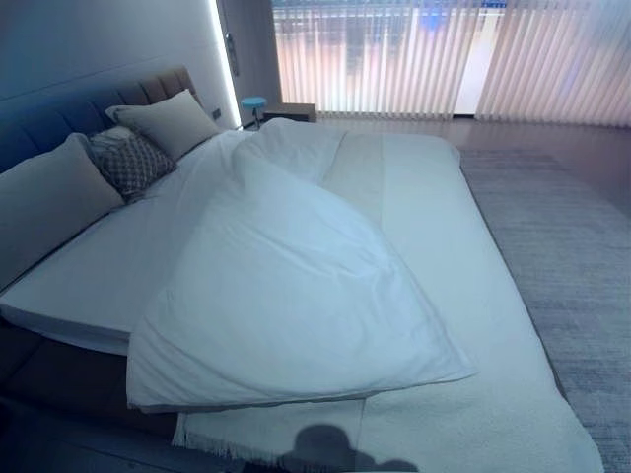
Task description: Make the bed
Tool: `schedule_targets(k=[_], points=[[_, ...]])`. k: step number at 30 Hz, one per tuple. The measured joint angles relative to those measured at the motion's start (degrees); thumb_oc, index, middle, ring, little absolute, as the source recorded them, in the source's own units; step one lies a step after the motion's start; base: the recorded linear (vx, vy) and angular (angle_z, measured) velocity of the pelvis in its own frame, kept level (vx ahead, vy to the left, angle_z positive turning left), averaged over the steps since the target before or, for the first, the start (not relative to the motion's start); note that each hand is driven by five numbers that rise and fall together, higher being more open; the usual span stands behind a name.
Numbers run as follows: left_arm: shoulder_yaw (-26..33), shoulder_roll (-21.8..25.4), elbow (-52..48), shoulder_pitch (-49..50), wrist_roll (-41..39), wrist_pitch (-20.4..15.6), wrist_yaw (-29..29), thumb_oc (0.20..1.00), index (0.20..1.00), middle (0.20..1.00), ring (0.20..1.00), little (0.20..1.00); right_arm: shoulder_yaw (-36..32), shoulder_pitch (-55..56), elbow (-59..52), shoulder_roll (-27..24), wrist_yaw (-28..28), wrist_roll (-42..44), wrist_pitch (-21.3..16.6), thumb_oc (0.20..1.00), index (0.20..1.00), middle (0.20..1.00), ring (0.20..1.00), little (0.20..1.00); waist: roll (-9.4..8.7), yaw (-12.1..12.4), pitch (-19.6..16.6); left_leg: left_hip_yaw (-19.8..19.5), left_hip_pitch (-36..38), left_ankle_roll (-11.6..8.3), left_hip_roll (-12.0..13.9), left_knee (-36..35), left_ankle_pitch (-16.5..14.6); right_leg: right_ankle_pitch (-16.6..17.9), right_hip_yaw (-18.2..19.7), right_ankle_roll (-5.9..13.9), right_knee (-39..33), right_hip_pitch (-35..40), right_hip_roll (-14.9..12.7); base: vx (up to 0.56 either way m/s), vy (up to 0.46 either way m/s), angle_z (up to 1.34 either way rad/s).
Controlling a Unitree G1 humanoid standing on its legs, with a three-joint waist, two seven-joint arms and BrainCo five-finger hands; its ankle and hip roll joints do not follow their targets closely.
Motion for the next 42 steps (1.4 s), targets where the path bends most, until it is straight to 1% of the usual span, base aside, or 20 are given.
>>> schedule_targets(k=[13, 17, 21, 26, 30, 32, 33, 35, 38, 40, 41, 42], points=[[0.0, 0.1, 0.2, 1.0, 0.0, 0.0, -0.3, 1.000, 1.000, 1.000, 1.000, 1.000, 0.1, 0.4, 0.2, 0.5, 0.2, -0.8, 0.0, 1.000, 1.000, 1.000, 1.000, 1.000, -1.31, 0.0, -1.0, 0.2, -0.1, 0.20, 0.0, 0.0, -0.2, 0.1, 0.2, 0.15, 0.0, -0.4, 0.0, 0.01, 0.011, -0.01], [0.1, 0.1, 0.3, 1.0, 0.0, 0.0, -0.3, 1.000, 1.000, 1.000, 1.000, 1.000, 0.1, 0.4, 0.1, 1.1, 0.2, -0.7, 0.0, 1.000, 1.000, 1.000, 1.000, 1.000, -1.31, 0.1, -1.0, 0.2, -0.2, 0.19, 0.0, 0.0, -0.2, 0.1, 0.3, 0.15, 0.0, -0.4, 0.0, 0.02, 0.006, 0.00], [0.1, 0.1, 0.2, 1.0, 0.0, 0.0, -0.3, 1.000, 1.000, 1.000, 1.000, 1.000, -0.7, 0.3, 0.1, 1.7, 0.3, 1.9, 0.0, 1.000, 1.000, 1.000, 1.000, 1.000, -1.27, 0.1, -1.1, 0.2, -0.9, 0.21, 0.0, -0.1, -0.1, 0.1, 0.3, 0.15, 0.0, -1.2, -0.1, 0.00, 0.000, 0.00], [0.1, 0.1, 0.2, 0.9, -0.1, 0.0, -0.1, 1.000, 1.000, 1.000, 1.000, 1.000, -2.2, 0.0, -1.2, 1.8, 0.1, 8.6, -0.2, 1.000, 1.000, 1.000, 1.000, 1.000, -0.89, 0.0, -1.0, 0.1, -2.3, 0.35, -0.1, 0.0, 0.0, 0.2, 0.1, 0.24, 0.0, -2.4, -0.2, -0.02, 0.007, 0.00], [-0.2, 0.1, 0.0, 0.2, -0.5, 0.0, 0.7, 1.000, 1.000, 1.000, 1.000, 1.000, -3.8, -1.7, -4.1, 1.9, -0.4, 16.2, -1.0, 1.000, 1.000, 1.000, 1.000, 1.000, -0.12, -0.1, 0.0, 0.1, -4.6, 0.45, -0.5, 0.0, 0.7, 0.7, 0.1, 0.48, 0.0, -4.8, -0.5, -0.11, 0.021, 0.00], [-1.1, 0.1, -0.6, -1.7, -2.6, -0.1, 1.7, 1.000, 1.000, 1.000, 1.000, 1.000, -4.4, -4.9, -6.8, 1.9, -1.1, 23.5, -1.8, 1.000, 1.000, 1.000, 1.000, 1.000, 0.55, 0.0, 1.9, 0.1, -7.4, 0.60, -0.9, 0.1, 1.6, 1.6, 0.1, 0.74, 0.0, -7.8, -1.0, -0.10, 0.018, 0.01], [-1.2, 0.1, -1.0, -2.3, -3.0, -0.2, 2.0, 1.000, 1.000, 1.000, 1.000, 1.000, -4.4, -6.1, -7.2, 1.9, -1.4, 25.3, -2.2, 1.000, 1.000, 1.000, 1.000, 1.000, 0.87, 0.0, 2.7, 0.1, -8.3, 0.54, -1.1, 0.1, 1.9, 1.9, 0.1, 0.80, 0.0, -8.6, -1.1, -0.07, 0.013, 0.03], [-1.6, -0.1, -1.9, -4.4, -5.1, -0.3, 2.7, 1.000, 1.000, 1.000, 1.000, 1.000, -4.9, -10.5, -8.6, 1.9, -2.2, 31.4, -2.9, 1.000, 1.000, 1.000, 1.000, 1.000, 1.35, 0.1, 5.7, 0.1, -10.5, 0.99, -1.5, 0.3, 2.8, 2.8, 0.0, 0.92, 0.3, -10.8, -1.4, -0.04, 0.006, 0.01], [-2.8, 0.0, -2.6, -5.5, -7.5, -0.8, 3.8, 1.000, 1.000, 1.000, 1.000, 1.000, -5.8, -16.1, -8.7, 2.0, -3.9, 39.8, -4.1, 1.000, 1.000, 1.000, 1.000, 1.000, 1.67, 0.1, 6.9, 0.1, -12.5, 0.85, -1.5, 0.3, 3.0, 3.0, 0.0, 0.86, 0.2, -12.9, -1.5, 0.00, 0.000, 0.00], [-3.4, -0.1, -2.8, -6.2, -8.2, -1.1, 4.0, 1.000, 1.000, 1.000, 1.000, 1.000, -6.4, -19.0, -8.9, 1.9, -4.5, 42.4, -5.1, 1.000, 1.000, 1.000, 1.000, 1.000, 1.74, 0.1, 8.1, 0.2, -13.4, 0.84, -1.6, 0.3, 3.2, 3.3, 0.0, 1.11, 0.2, -13.8, -1.5, 0.00, 0.000, 0.00], [-3.6, -0.2, -3.3, -6.5, -9.3, -1.2, 4.3, 1.000, 1.000, 1.000, 1.000, 1.000, -6.7, -21.7, -9.1, 1.9, -5.4, 45.0, -5.7, 1.000, 1.000, 1.000, 1.000, 1.000, 1.80, 0.3, 9.3, 0.2, -14.2, 0.81, -1.6, 0.3, 3.3, 3.4, 0.0, 1.24, 0.2, -14.5, -1.5, 0.00, 0.000, 0.00], [-3.9, -0.3, -3.8, -6.8, -9.7, -1.2, 4.3, 1.000, 1.000, 1.000, 1.000, 1.000, -6.8, -23.9, -9.4, 1.9, -6.2, 47.4, -6.2, 1.000, 1.000, 1.000, 1.000, 1.000, 1.85, 0.2, 9.7, 0.2, -15.3, 0.78, -1.6, 0.3, 3.4, 3.6, 0.1, 1.20, 0.3, -15.7, -1.5, 0.03, 0.014, -0.01]])
